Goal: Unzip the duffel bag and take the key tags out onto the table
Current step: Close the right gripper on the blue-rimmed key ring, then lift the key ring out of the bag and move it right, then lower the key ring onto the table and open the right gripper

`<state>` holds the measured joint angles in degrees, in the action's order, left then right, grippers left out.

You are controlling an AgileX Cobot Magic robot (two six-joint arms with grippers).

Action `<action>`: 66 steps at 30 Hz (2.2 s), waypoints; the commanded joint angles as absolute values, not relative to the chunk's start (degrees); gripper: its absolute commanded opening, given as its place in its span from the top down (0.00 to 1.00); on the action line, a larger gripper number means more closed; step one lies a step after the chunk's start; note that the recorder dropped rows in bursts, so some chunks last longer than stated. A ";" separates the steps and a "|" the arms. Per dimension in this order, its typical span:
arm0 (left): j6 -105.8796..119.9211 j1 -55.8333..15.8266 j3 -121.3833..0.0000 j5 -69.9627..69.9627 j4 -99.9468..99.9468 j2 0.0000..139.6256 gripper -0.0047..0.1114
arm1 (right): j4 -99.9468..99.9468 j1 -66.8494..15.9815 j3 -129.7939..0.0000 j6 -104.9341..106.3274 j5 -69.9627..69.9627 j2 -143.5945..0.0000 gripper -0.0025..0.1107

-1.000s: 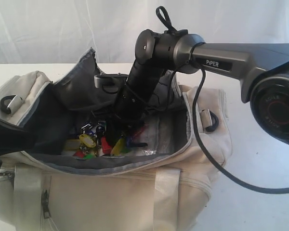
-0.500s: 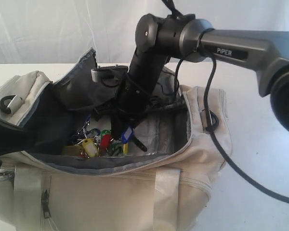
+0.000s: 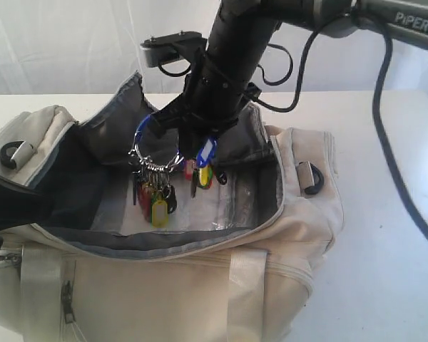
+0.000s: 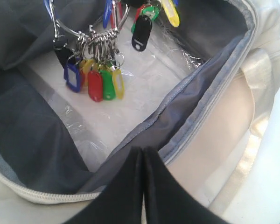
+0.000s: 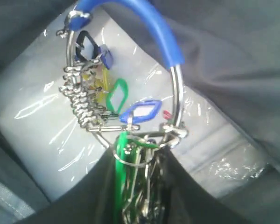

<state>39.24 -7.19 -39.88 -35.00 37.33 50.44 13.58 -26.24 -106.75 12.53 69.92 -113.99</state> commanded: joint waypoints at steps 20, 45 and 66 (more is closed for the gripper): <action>39.37 -7.54 -39.63 -35.57 38.46 49.94 0.96 | -3.32 -19.53 -106.43 8.34 69.96 -85.56 0.98; 39.37 -9.27 -39.63 -35.68 38.46 49.94 0.96 | -7.76 -6.21 -69.71 5.50 69.96 -65.80 0.98; 39.37 -9.27 -39.63 -35.68 38.46 49.94 0.96 | 16.55 4.67 -50.54 20.81 50.57 -83.63 0.98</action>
<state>39.47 -8.87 -39.88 -35.00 37.54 50.44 12.60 4.03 -50.72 17.36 52.75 -81.37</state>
